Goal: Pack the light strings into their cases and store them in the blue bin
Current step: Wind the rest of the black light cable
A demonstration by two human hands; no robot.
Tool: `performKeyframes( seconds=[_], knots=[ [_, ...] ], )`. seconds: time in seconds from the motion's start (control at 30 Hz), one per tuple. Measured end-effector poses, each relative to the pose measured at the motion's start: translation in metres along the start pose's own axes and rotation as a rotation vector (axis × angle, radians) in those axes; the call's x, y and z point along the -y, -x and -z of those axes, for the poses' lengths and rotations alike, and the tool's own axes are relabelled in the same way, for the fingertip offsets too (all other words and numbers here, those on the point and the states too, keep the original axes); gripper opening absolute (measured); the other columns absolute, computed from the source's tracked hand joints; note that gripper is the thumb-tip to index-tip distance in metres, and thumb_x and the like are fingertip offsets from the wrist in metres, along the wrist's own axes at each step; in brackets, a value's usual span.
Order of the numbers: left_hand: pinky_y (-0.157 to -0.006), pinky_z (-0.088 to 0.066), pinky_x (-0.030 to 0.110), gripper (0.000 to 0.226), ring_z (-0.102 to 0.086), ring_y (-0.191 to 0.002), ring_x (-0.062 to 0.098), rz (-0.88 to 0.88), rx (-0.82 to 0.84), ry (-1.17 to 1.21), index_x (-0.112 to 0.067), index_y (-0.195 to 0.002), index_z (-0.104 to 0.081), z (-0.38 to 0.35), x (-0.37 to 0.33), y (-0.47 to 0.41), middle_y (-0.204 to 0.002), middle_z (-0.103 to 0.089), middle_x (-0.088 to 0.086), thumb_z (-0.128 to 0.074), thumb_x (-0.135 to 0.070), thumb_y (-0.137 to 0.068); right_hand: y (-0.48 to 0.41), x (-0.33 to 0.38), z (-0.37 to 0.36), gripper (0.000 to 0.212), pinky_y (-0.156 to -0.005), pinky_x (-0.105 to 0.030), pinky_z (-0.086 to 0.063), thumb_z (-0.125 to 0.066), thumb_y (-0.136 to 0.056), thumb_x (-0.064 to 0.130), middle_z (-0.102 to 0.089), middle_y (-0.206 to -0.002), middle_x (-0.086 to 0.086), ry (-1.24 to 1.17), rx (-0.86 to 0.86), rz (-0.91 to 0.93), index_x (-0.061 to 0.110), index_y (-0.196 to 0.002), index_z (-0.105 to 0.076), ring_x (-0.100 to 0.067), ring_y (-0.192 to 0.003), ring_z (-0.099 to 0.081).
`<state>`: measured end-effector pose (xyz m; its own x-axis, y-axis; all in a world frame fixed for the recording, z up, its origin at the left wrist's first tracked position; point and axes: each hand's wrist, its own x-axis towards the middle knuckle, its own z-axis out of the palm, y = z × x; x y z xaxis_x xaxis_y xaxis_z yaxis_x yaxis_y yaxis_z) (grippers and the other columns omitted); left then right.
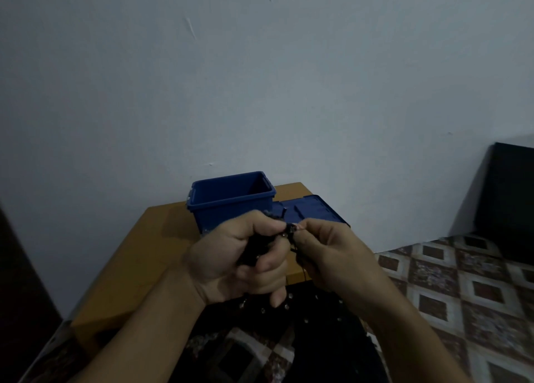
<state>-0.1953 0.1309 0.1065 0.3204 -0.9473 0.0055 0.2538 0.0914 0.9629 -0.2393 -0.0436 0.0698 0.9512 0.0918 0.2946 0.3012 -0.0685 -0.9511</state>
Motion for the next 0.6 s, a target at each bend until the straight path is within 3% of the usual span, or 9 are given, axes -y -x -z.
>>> performKeyframes(
  seconds=[0.1, 0.23, 0.43, 0.5, 0.57, 0.6],
  knots=[
    [-0.07, -0.048, 0.039, 0.05, -0.039, -0.042, 0.016, -0.104, 0.018, 0.087, -0.006, -0.065, -0.06, 0.001, -0.001, -0.001, -0.046, -0.05, 0.0, -0.039, -0.037, -0.098, 0.0, -0.002, -0.001, 0.025, -0.043, -0.023, -0.029, -0.051, -0.103, 0.029, -0.053, -0.054, 0.002, 0.013, 0.001, 0.002, 0.012, -0.086, -0.059, -0.011, -0.042, -0.036],
    [-0.075, -0.044, 0.043, 0.07, -0.044, -0.049, 0.019, -0.232, -0.041, 0.128, -0.003, -0.075, -0.059, -0.001, -0.006, -0.004, -0.052, -0.048, 0.004, -0.022, -0.056, -0.101, 0.001, -0.004, 0.0, 0.026, -0.051, -0.034, -0.04, -0.052, -0.103, 0.024, -0.06, -0.065, -0.003, 0.07, 0.023, 0.066, 0.014, -0.082, -0.064, -0.022, -0.054, -0.047],
    [-0.078, -0.031, 0.04, 0.077, -0.045, -0.054, 0.019, -0.383, -0.236, 0.192, -0.004, -0.085, -0.063, -0.006, -0.009, -0.006, -0.06, -0.049, 0.004, -0.022, -0.068, -0.098, -0.002, -0.011, 0.002, 0.027, -0.056, -0.033, -0.044, -0.046, -0.106, 0.023, -0.055, -0.066, 0.003, 0.22, 0.108, 0.015, 0.009, -0.099, -0.068, -0.012, -0.054, -0.046],
    [-0.078, -0.033, 0.039, 0.076, -0.045, -0.055, 0.018, -0.424, -0.267, 0.215, -0.006, -0.086, -0.064, -0.009, -0.011, -0.007, -0.062, -0.048, 0.004, -0.023, -0.068, -0.098, -0.002, -0.01, 0.002, 0.029, -0.053, -0.028, -0.038, -0.044, -0.107, 0.024, -0.048, -0.063, 0.006, 0.202, 0.143, 0.03, 0.019, -0.093, -0.068, -0.007, -0.05, -0.04],
    [-0.077, -0.045, 0.038, 0.074, -0.043, -0.054, 0.018, -0.456, -0.315, 0.235, -0.007, -0.085, -0.065, -0.011, -0.013, -0.007, -0.063, -0.047, 0.002, -0.023, -0.067, -0.098, -0.001, -0.009, 0.002, 0.033, -0.05, -0.018, -0.034, -0.045, -0.107, 0.025, -0.047, -0.061, 0.01, 0.219, 0.163, 0.023, 0.032, -0.086, -0.069, -0.001, -0.048, -0.039],
    [-0.075, -0.049, 0.038, 0.074, -0.042, -0.054, 0.018, -0.472, -0.345, 0.236, -0.007, -0.084, -0.064, -0.013, -0.014, -0.007, -0.063, -0.045, 0.002, -0.023, -0.066, -0.098, -0.001, -0.009, 0.003, 0.031, -0.049, -0.015, -0.034, -0.045, -0.107, 0.025, -0.049, -0.062, 0.01, 0.247, 0.162, 0.009, 0.031, -0.09, -0.07, -0.001, -0.048, -0.041]
  ],
)
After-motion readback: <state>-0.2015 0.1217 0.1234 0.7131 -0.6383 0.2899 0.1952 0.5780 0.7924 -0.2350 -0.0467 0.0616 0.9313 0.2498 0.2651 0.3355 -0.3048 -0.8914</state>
